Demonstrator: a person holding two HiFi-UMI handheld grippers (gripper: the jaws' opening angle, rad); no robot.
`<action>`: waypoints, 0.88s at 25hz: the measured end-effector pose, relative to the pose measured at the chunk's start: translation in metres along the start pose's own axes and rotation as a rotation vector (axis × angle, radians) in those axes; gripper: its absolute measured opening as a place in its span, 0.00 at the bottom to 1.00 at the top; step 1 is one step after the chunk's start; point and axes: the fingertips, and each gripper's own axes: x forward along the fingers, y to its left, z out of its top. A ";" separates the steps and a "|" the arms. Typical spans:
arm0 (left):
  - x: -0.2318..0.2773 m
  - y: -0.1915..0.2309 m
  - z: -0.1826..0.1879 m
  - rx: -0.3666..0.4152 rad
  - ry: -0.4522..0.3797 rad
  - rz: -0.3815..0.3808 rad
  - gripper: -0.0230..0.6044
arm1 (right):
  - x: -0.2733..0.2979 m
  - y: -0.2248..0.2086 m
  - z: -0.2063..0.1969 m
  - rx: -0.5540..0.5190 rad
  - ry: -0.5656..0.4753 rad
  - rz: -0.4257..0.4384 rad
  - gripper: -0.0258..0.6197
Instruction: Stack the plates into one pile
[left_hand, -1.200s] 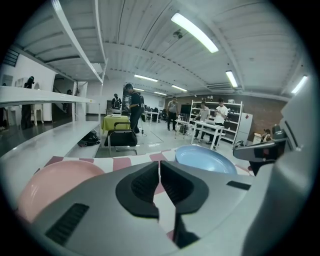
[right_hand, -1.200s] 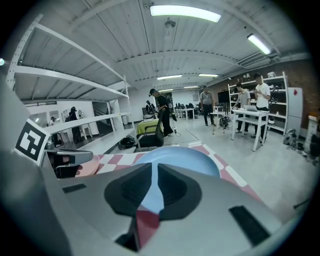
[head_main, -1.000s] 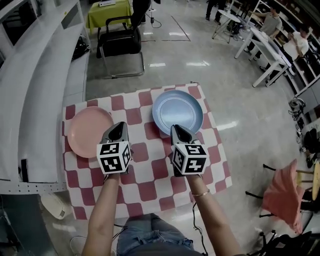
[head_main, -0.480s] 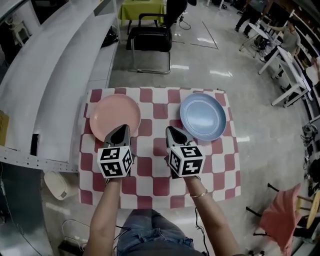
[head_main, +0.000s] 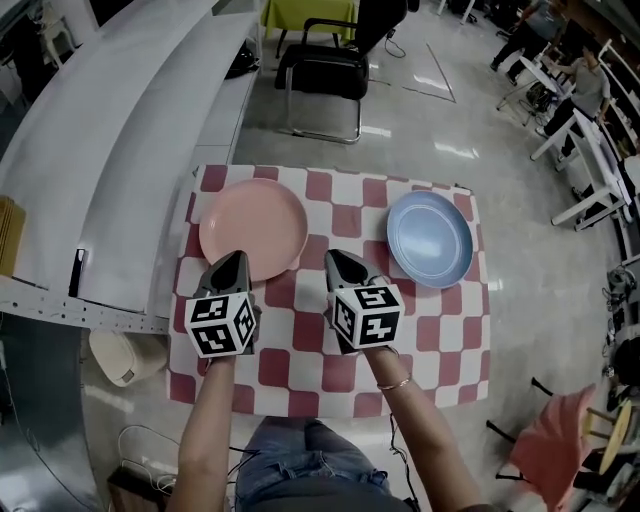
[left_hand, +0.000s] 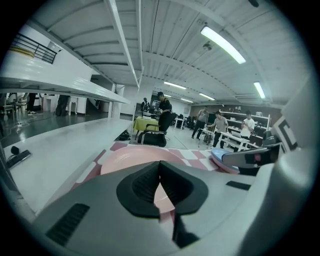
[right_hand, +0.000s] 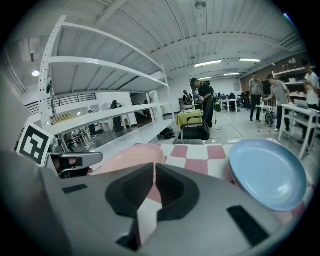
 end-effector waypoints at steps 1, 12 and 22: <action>0.000 0.005 0.000 -0.005 0.002 0.007 0.06 | 0.004 0.002 0.001 0.001 0.002 0.000 0.08; 0.006 0.070 -0.001 -0.049 0.014 0.091 0.06 | 0.051 0.008 0.001 -0.007 0.048 -0.014 0.12; 0.019 0.111 -0.005 -0.112 0.046 0.137 0.20 | 0.087 0.006 0.000 0.026 0.102 -0.004 0.33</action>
